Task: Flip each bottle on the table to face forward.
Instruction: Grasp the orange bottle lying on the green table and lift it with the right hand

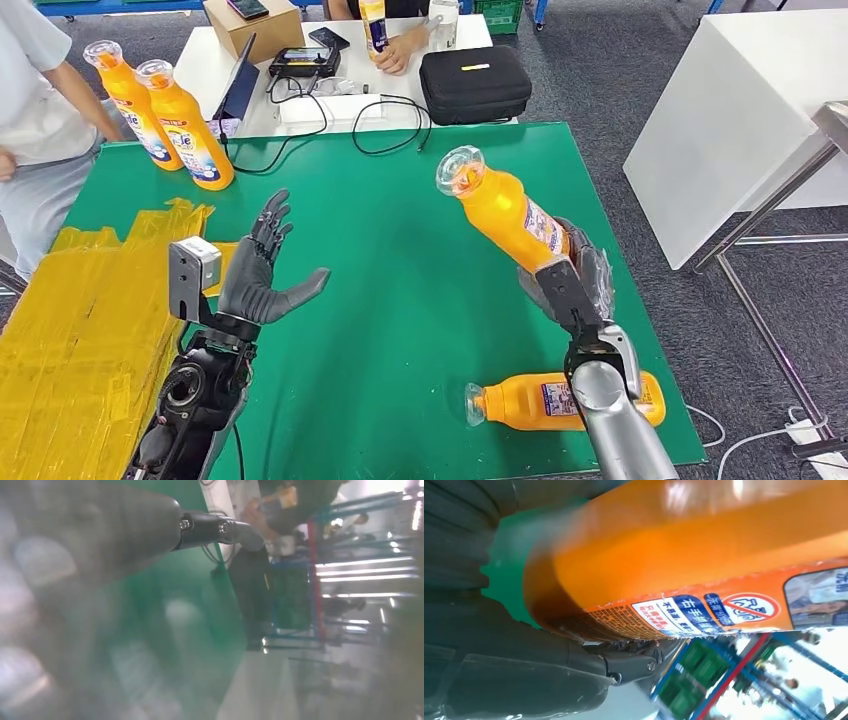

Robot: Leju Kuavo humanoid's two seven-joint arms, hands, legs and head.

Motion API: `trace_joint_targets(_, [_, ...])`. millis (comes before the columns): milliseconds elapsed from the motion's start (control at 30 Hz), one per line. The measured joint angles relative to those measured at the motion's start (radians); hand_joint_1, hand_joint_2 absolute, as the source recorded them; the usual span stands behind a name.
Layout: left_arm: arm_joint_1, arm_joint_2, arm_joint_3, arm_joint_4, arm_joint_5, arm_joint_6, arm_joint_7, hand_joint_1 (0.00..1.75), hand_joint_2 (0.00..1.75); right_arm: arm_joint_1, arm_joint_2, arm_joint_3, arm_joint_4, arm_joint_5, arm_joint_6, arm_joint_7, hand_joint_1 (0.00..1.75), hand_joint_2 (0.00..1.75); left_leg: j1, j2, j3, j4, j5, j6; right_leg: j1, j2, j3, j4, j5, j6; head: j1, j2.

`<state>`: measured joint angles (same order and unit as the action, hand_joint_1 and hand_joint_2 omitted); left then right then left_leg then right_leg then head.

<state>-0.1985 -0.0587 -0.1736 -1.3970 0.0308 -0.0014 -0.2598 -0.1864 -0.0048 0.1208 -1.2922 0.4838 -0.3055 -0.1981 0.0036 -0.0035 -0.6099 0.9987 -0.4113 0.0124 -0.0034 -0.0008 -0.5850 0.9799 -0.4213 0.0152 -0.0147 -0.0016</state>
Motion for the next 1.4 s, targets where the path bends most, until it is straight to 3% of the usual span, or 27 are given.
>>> trace_joint_targets(333, [-0.014,0.003,-0.053,-0.011,0.016,-0.04,0.016,0.0,1.75,0.009,0.062,0.065,-0.058,-0.113,0.103,-0.027,1.75,1.75,0.0,0.0,0.0,0.0,0.0,0.0,0.0,0.0,0.0,0.0,0.0,0.0,0.0,0.0])
trace_joint_targets(600, [-0.044,0.009,-0.089,-0.011,0.033,-0.05,0.018,0.0,1.75,-0.016,0.098,0.175,-0.052,-0.205,0.191,-0.042,1.74,1.75,0.0,0.0,0.0,0.0,0.0,0.0,0.0,0.0,0.0,0.0,0.0,0.0,0.0,0.0])
trace_joint_targets(1000, [-0.068,0.013,-0.126,-0.016,0.065,-0.059,0.016,0.0,1.75,-0.072,0.134,0.311,0.022,-0.22,0.19,-0.04,1.75,1.75,0.0,0.0,0.0,0.0,0.0,0.0,0.0,0.0,0.0,0.0,0.0,0.0,0.0,0.0])
trace_joint_targets(1400, [-0.061,0.016,-0.157,-0.049,0.091,-0.082,-0.001,0.0,1.75,-0.099,0.136,0.327,0.08,-0.226,0.165,-0.04,1.75,1.75,0.0,0.0,0.0,0.0,0.0,0.0,0.0,0.0,0.0,0.0,0.0,0.0,0.0,0.0])
